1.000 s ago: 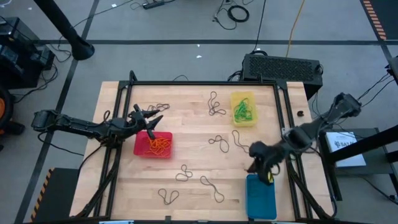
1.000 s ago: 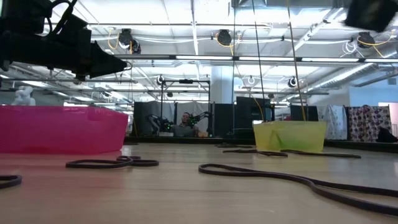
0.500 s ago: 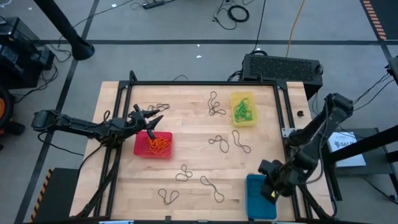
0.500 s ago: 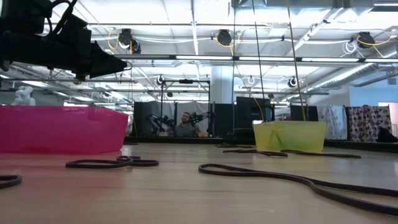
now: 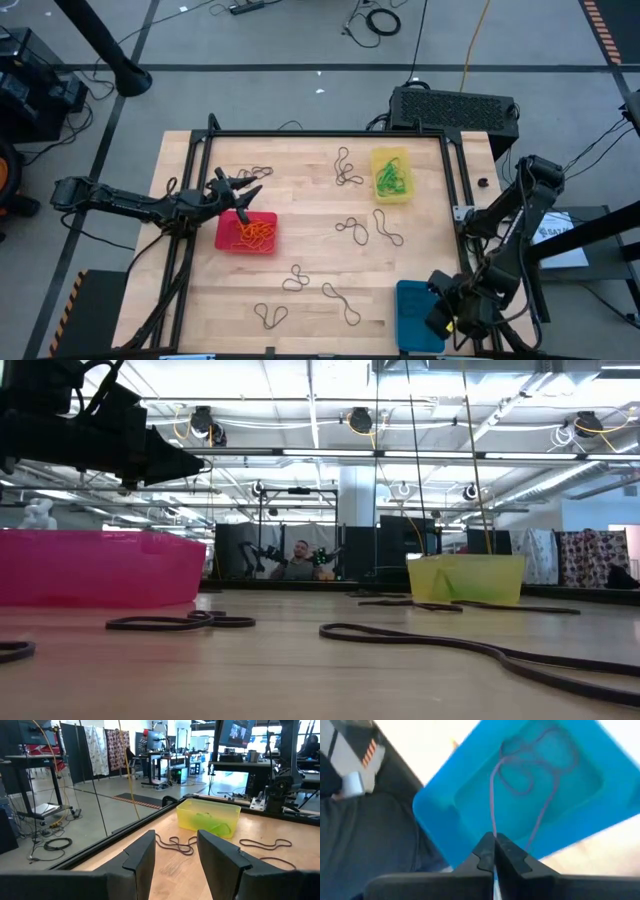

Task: Sort rubber bands into baskets
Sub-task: Put the violet rubber band into the blue bin

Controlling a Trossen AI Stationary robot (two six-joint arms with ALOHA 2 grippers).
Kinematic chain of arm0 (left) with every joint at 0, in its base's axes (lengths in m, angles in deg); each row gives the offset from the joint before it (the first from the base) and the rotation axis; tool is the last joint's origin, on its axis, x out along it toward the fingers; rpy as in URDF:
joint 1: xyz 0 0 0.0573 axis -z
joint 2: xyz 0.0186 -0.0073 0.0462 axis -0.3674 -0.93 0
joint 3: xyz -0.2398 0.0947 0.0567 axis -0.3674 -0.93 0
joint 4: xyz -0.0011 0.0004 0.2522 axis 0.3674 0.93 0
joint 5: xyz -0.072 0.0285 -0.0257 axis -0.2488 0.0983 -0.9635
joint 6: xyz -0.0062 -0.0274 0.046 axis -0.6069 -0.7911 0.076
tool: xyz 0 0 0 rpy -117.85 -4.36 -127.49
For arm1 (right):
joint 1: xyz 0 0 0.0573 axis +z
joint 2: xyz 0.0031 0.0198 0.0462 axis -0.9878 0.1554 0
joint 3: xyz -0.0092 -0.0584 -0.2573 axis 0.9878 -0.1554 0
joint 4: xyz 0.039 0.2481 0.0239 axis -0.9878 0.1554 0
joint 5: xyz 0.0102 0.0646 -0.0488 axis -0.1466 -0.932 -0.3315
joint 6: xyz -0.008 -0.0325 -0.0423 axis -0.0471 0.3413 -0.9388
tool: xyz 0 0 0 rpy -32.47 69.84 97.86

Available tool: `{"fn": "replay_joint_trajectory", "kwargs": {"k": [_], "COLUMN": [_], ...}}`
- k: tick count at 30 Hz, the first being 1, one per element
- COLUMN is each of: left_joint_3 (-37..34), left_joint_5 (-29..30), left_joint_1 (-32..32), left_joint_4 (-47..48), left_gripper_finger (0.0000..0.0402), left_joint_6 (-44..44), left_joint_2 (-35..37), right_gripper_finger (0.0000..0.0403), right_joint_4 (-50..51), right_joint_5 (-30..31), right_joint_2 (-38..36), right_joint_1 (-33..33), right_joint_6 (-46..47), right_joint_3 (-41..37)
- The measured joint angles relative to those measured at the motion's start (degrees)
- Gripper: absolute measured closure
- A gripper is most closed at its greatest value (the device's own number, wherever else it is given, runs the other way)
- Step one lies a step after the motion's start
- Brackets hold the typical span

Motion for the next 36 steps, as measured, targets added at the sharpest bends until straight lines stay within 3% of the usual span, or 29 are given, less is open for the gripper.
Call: {"fn": "replay_joint_trajectory", "kwargs": {"k": [4,7,14,22,25,31,36], "left_joint_3": [0.0,0.0,-0.01,-0.02,-0.02,-0.02,-0.02], "left_joint_5": [0.01,0.0,0.0,0.0,0.02,0.02,0.39], "left_joint_1": [0.0,0.0,0.0,0.0,0.0,0.0,0.0], "left_joint_4": [-0.02,-0.02,-0.02,0.0,0.0,0.0,0.0], "left_gripper_finger": [0.0247,0.0247,0.0247,0.0247,0.0247,0.0247,0.0247], "left_joint_6": [-0.02,-0.14,-1.44,-0.94,0.61,1.6,1.62], "left_joint_2": [-0.01,0.0,-0.02,-0.02,0.0,0.0,0.0], "right_gripper_finger": [0.0401,0.0397,0.038,0.0332,0.0317,0.0308,0.0307], "right_joint_4": [2.65,3.69,8.96,15.13,14.92,14.63,9.01], "right_joint_5": [7.22,9.4,7.58,2.78,6.7,23.84,25.06], "right_joint_2": [0.0,0.0,0.0,-0.06,-0.75,-2.53,-2.54], "right_joint_1": [-0.72,-1.99,-4.95,-6.6,-8.52,-17.74,-32.87], "right_joint_6": [-3.92,-8.3,-12.19,-13.9,-21.18,-39.44,-62.47], "right_joint_3": [0.0,0.0,0.0,0.0,0.0,0.0,-0.75]}}
